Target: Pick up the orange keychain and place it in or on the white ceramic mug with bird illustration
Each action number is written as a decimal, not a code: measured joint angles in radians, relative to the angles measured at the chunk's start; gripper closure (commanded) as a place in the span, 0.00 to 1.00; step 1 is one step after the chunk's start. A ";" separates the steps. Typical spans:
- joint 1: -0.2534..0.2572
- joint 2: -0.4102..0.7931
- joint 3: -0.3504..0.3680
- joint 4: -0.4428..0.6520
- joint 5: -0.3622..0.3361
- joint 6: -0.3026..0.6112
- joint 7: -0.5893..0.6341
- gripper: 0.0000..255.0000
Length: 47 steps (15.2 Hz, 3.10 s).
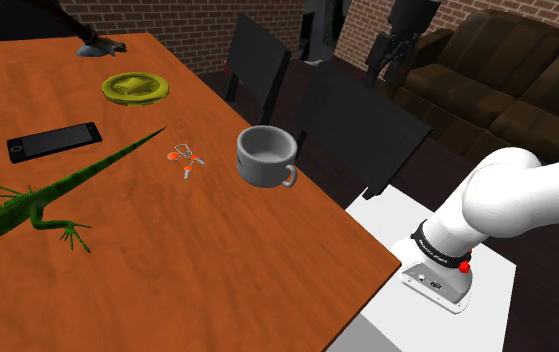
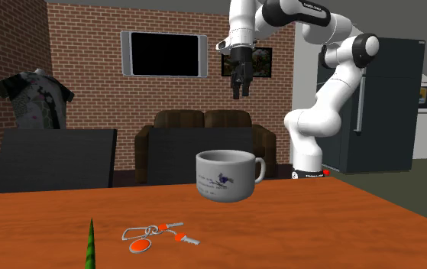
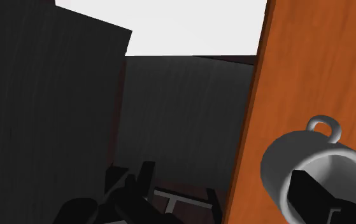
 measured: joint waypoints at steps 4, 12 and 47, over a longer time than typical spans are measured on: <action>0.012 0.058 0.025 0.005 0.013 0.055 0.011 0.00; 0.056 0.289 0.129 0.051 0.048 0.258 0.065 0.00; 0.245 1.258 0.279 0.684 -0.249 0.594 0.308 0.00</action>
